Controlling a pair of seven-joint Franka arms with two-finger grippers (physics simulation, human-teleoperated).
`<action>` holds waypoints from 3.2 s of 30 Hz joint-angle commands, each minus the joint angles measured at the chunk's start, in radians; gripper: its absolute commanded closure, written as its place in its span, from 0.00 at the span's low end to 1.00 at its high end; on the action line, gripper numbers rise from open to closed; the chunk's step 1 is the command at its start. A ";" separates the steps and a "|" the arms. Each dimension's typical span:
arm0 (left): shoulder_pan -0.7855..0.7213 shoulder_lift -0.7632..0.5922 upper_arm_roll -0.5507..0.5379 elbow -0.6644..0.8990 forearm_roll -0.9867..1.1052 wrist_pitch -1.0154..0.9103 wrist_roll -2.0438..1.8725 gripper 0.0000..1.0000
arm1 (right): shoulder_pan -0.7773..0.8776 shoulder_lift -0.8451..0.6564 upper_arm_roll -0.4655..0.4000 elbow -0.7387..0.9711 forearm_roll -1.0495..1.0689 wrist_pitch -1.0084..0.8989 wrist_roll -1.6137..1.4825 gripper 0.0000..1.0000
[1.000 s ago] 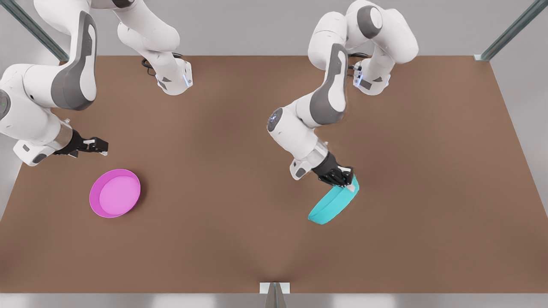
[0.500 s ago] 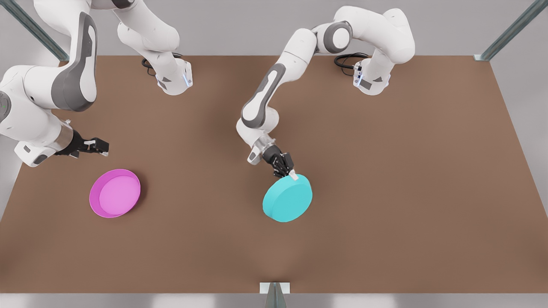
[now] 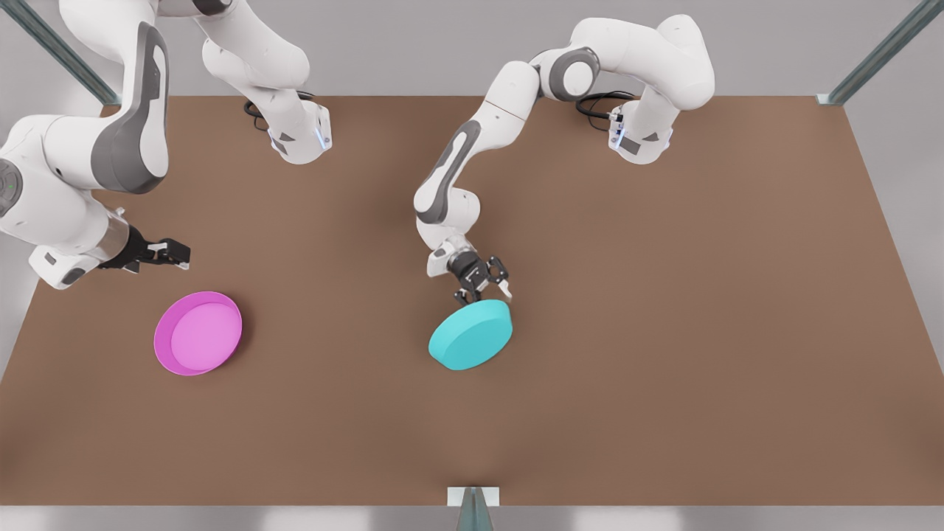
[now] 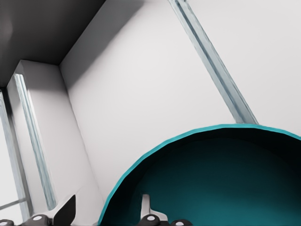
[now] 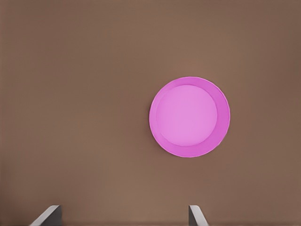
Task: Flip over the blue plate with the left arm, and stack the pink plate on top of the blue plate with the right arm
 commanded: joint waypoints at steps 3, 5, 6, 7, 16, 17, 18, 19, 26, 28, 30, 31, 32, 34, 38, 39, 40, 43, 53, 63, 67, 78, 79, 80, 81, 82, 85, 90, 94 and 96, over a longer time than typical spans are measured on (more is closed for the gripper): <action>-0.021 0.003 -0.003 -0.009 0.005 -0.034 -0.606 0.00 | 0.000 0.002 0.000 0.004 0.001 0.000 0.000 0.00; -0.041 -0.004 -0.012 -0.009 0.002 -0.034 -0.596 0.00 | -0.002 0.002 0.000 0.004 0.001 0.000 0.000 0.00; -0.047 -0.015 -0.033 0.005 -0.009 -0.037 -0.587 0.00 | 0.000 0.002 0.000 0.004 0.001 0.000 0.000 0.00; -0.047 -0.027 -0.064 0.028 -0.041 -0.052 -0.583 0.00 | -0.002 0.002 0.000 0.004 -0.001 0.000 0.000 0.00; 0.018 -0.455 -0.161 0.302 -1.098 -0.135 -0.210 0.00 | -0.206 0.130 -0.001 -0.013 0.087 0.020 -0.219 0.00; 0.032 -0.576 -0.158 0.302 -1.190 -0.199 -0.210 0.00 | -0.264 0.166 -0.001 -0.012 0.090 0.034 -0.306 0.00; 0.130 -0.693 -0.159 0.307 -1.280 -0.242 -0.208 0.00 | -0.276 0.182 -0.001 -0.010 0.082 0.064 -0.342 0.00; 0.234 -0.761 -0.159 0.309 -1.296 -0.265 -0.019 0.00 | -0.299 0.215 -0.001 -0.009 0.085 0.093 -0.345 0.00; 0.763 -0.820 -0.040 0.296 -1.284 -0.550 1.655 0.00 | -0.402 0.429 -0.001 0.036 0.079 0.415 -0.476 0.00; 1.050 -1.006 -0.436 0.102 -1.103 -0.466 1.723 0.00 | -0.397 0.464 -0.001 0.040 0.091 0.530 -0.539 0.00; 1.470 -1.131 -0.920 -0.079 -0.931 -0.336 1.837 0.00 | -0.404 0.547 0.002 0.048 0.114 0.601 -0.570 0.00; 1.477 -1.227 -0.889 -0.234 -0.935 -0.210 1.956 0.00 | -0.399 0.568 0.002 0.050 0.128 0.604 -0.576 0.00; 1.469 -1.173 -0.892 -0.176 -0.923 -0.257 1.930 0.00 | -0.397 0.579 0.003 0.051 0.131 0.603 -0.573 0.00; 1.464 -1.067 -0.895 -0.007 -0.928 -0.330 1.630 0.00 | -0.400 0.579 0.005 0.037 0.185 0.589 -0.572 0.00; 1.464 -1.101 -0.888 0.020 -0.931 -0.290 1.675 0.00 | -0.420 0.601 0.005 -0.013 0.237 0.572 -0.573 0.00; 1.466 -1.100 -0.889 0.020 -0.932 -0.290 1.677 0.00 | -0.436 0.613 0.005 -0.030 0.242 0.572 -0.575 0.00; 1.466 -1.107 -0.885 0.020 -0.934 -0.297 1.680 0.00 | -0.437 0.620 0.005 -0.045 0.249 0.572 -0.573 0.00; 1.466 -1.130 -0.882 0.020 -0.935 -0.346 1.680 0.00 | -0.437 0.622 0.005 -0.075 0.271 0.573 -0.570 0.00; 1.467 -1.114 -0.882 0.054 -0.935 -0.340 1.678 0.00 | -0.430 0.617 0.003 -0.076 0.269 0.572 -0.582 0.72; 1.457 -1.098 -0.917 0.092 -0.943 -0.435 1.651 0.00 | -0.433 0.619 0.010 -0.009 0.283 0.422 -0.613 0.79; 1.455 -1.123 -0.921 0.097 -0.948 -0.455 1.646 0.00 | -0.427 0.616 0.023 0.022 0.361 0.320 -0.612 0.79; 1.458 -1.109 -0.915 0.128 -0.948 -0.443 1.651 0.00 | -0.394 0.582 0.200 0.010 0.427 0.270 -0.474 0.79; 1.457 -1.109 -0.917 0.128 -0.948 -0.445 1.651 0.00 | -0.393 0.582 0.229 0.008 0.426 0.274 -0.435 0.79; 1.457 -1.109 -0.918 0.129 -0.948 -0.445 1.651 0.00 | -0.368 0.582 0.229 0.007 0.427 0.280 -0.426 0.79; 1.457 -1.109 -0.918 0.128 -0.948 -0.448 1.651 0.00 | -0.344 0.582 0.229 0.005 0.427 0.284 -0.397 0.79; 1.457 -1.114 -0.918 0.126 -0.946 -0.454 1.651 0.00 | -0.319 0.581 0.229 0.005 0.427 0.287 -0.342 0.79; 1.458 -1.109 -0.915 0.120 -0.949 -0.460 1.651 0.00 | -0.259 0.556 0.229 -0.027 0.429 0.326 -0.263 0.79; 1.458 -1.080 -0.920 0.120 -0.977 -0.461 1.738 0.00 | -0.123 0.426 0.227 -0.124 0.429 0.365 0.022 0.79; 1.458 -1.067 -0.914 0.114 -0.978 -0.495 1.740 0.00 | -0.017 0.306 0.229 -0.351 0.430 0.616 0.115 0.79; 1.460 -1.067 -0.914 0.114 -0.978 -0.521 1.740 0.00 | 0.026 0.298 0.229 -0.369 0.435 0.643 0.200 0.79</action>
